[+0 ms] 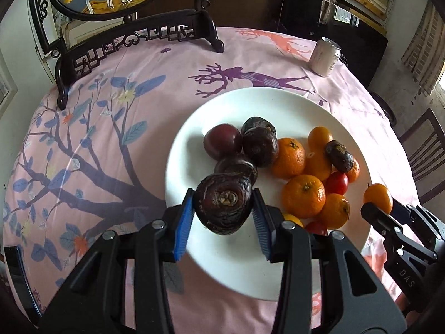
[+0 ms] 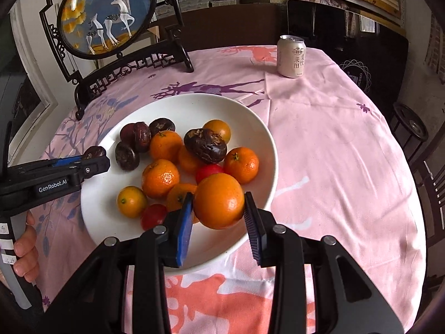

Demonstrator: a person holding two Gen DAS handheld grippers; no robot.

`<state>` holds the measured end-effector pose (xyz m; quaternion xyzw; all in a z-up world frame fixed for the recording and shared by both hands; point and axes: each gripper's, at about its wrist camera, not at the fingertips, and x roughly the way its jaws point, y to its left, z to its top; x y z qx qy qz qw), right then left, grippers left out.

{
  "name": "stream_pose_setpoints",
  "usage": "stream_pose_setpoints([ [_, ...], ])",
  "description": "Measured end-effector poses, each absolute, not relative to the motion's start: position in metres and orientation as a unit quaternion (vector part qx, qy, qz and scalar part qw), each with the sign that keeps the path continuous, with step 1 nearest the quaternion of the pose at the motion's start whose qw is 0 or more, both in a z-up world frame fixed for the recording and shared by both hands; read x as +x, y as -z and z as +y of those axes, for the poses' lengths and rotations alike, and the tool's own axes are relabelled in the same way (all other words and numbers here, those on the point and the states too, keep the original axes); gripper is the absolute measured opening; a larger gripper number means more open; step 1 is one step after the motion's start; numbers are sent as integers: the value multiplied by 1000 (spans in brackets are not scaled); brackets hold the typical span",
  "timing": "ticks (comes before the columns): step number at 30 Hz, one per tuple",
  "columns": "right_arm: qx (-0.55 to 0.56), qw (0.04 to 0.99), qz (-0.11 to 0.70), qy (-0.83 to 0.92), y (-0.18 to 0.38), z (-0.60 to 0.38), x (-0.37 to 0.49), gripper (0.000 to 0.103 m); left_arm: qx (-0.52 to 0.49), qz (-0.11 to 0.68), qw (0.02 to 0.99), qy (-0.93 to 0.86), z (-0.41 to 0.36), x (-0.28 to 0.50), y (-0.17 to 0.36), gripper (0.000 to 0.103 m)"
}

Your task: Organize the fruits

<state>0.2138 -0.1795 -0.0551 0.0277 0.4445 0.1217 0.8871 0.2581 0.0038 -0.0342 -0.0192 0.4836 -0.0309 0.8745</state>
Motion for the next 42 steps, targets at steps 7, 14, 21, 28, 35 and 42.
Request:
stream_pose_setpoints([
  [7,-8,901,423,-101,46,-172,208,64,-31,446,894,25,12,247,18,88],
  [14,-45,914,394,-84,29,-169,128,102,-10,386,922,16,25,159,-14,101],
  [21,-32,899,431,-70,51,-164,75,102,-8,411,911,-9,27,82,18,101],
  [28,-14,900,431,-61,47,-166,67,102,-4,392,920,-8,24,58,13,101],
  [35,-20,905,421,-60,39,-165,59,102,-2,384,924,-3,19,56,8,101],
  [42,-22,905,420,-61,39,-165,59,102,3,384,923,2,15,55,8,101],
])
